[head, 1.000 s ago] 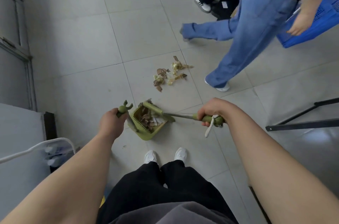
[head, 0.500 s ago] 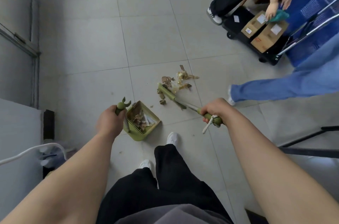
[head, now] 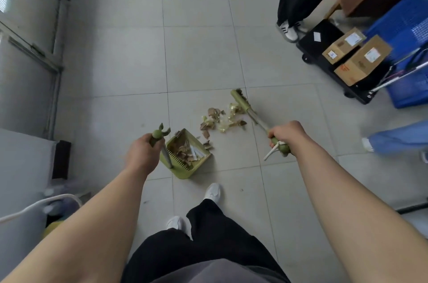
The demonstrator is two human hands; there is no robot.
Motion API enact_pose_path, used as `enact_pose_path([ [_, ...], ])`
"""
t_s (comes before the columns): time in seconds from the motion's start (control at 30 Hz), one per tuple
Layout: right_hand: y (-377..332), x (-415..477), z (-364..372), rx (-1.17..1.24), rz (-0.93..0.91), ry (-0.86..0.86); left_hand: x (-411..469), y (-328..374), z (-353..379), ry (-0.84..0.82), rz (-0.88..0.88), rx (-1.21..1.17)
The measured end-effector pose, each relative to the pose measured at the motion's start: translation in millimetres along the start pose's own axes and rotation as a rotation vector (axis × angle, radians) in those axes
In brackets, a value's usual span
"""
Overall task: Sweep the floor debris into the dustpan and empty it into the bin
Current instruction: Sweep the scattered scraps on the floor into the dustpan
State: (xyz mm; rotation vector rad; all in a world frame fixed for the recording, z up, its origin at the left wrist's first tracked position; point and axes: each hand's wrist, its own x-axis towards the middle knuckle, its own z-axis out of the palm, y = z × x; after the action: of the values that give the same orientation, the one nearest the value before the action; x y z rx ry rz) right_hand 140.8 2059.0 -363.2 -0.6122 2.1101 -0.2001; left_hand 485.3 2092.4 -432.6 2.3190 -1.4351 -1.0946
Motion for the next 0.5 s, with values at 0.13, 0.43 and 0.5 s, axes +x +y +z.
enact_pose_path([
  [0.13,-9,39,-10,-0.093,0.010,-0.024,11,23,15,0.020,0.006,0.002],
  [0.43,6,63,4,-0.415,-0.002,-0.213,30,58,40,0.025,0.010,-0.022],
  [0.5,8,59,-1,-0.454,-0.001,-0.272,30,65,46,0.014,0.009,-0.038],
])
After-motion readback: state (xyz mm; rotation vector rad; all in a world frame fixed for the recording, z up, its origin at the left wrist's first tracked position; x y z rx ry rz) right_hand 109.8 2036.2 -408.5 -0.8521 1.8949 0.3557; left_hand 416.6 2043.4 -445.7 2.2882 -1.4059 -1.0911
